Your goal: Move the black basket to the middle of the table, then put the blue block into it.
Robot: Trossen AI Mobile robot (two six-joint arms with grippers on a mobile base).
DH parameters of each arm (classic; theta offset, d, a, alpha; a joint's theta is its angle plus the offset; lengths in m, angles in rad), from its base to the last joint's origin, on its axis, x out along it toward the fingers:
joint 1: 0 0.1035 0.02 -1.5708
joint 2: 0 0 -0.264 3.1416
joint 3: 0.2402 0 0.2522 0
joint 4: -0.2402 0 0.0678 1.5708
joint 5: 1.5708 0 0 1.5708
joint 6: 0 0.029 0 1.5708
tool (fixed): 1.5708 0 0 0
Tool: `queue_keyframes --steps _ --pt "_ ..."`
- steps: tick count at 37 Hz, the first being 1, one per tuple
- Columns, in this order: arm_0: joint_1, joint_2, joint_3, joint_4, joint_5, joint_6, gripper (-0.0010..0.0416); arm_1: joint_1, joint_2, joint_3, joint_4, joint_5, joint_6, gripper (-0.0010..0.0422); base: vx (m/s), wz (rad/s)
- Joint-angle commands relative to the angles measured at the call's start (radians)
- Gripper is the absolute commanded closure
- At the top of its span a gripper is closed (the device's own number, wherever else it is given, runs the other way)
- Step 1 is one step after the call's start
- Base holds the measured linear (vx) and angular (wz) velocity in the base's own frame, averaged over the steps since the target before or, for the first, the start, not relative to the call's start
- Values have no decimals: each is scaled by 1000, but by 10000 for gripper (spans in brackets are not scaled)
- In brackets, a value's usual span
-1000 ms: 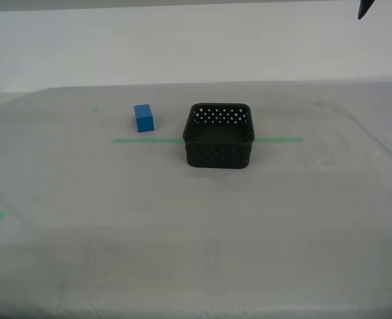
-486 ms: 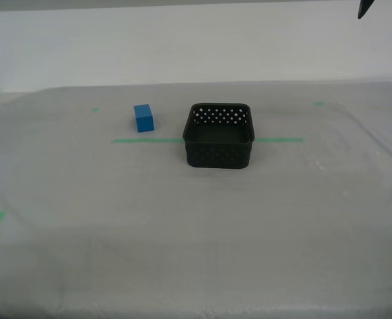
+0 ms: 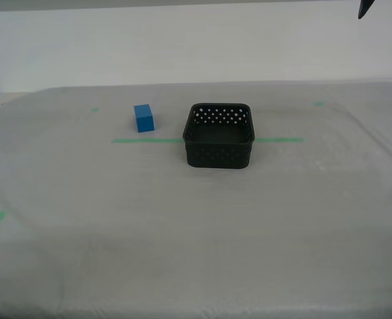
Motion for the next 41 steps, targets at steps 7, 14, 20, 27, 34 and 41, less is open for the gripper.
queue_keyframes --steps 7,14,20,27,34,41 --pt "-1 -1 1 1 3 0 12 -113 116 17 -74 16 -72 413 0 0" --pt "-1 -1 1 0 3 0 12 -213 267 101 -100 17 -71 413 0 0" --pt "-1 -1 1 1 3 0 12 -257 385 209 -113 18 -67 413 0 0" --pt "-1 -1 1 1 3 0 12 -278 517 366 -196 56 -57 412 0 0" --pt "-1 -1 1 1 3 0 12 -278 598 507 -269 68 -43 412 0 0" --pt "-1 -1 1 1 3 0 12 -274 609 604 -360 60 -70 412 0 0"
